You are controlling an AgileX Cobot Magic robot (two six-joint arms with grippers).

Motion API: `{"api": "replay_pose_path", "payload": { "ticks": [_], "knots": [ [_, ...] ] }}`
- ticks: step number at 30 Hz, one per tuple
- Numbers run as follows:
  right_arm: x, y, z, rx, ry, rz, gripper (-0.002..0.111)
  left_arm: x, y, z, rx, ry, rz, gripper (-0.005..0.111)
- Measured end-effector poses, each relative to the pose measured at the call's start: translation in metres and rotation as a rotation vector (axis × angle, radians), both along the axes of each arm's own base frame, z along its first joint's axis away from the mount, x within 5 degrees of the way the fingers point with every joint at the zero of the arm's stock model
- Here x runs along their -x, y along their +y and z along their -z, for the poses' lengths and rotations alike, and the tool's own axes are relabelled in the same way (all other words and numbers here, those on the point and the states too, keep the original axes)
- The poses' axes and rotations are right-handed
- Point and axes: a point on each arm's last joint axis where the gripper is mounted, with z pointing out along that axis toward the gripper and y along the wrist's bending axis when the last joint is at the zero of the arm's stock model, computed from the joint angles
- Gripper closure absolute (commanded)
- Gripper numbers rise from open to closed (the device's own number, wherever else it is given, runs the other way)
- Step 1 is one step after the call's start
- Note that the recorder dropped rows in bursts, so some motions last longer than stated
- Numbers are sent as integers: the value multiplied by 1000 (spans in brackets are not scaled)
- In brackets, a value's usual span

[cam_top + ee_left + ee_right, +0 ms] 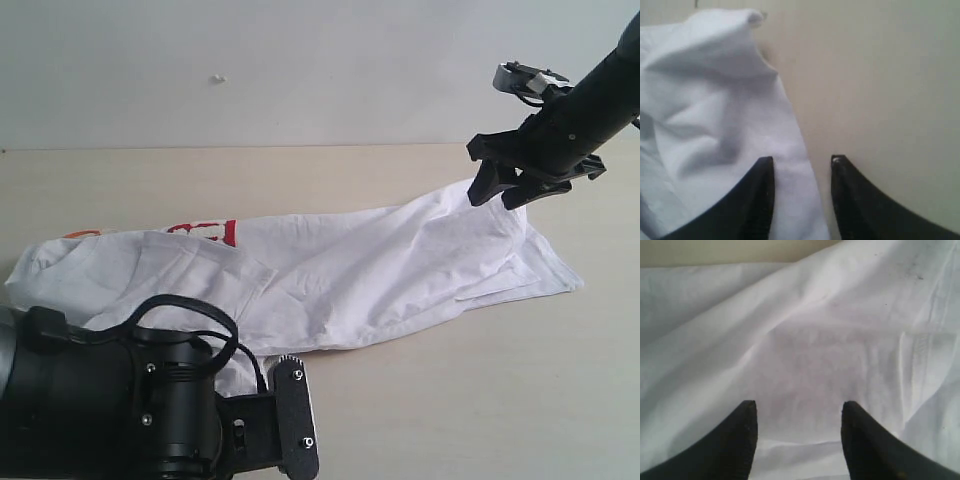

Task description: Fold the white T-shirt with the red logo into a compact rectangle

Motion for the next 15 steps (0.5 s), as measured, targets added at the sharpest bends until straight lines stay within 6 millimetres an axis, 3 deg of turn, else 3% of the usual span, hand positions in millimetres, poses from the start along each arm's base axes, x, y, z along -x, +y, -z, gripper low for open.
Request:
{"api": "replay_pose_path", "payload": {
  "ticks": [5, 11, 15],
  "knots": [
    [0, 0, 0, -3, 3, -1, 58, -8, 2, 1, -3, -8, -17, 70],
    [1, 1, 0, -14, 11, -2, 58, -25, 11, 3, -24, -11, -76, 107],
    [1, 2, 0, -18, 17, -4, 58, -30, 6, -6, -39, -27, -96, 107]
  ]
}}
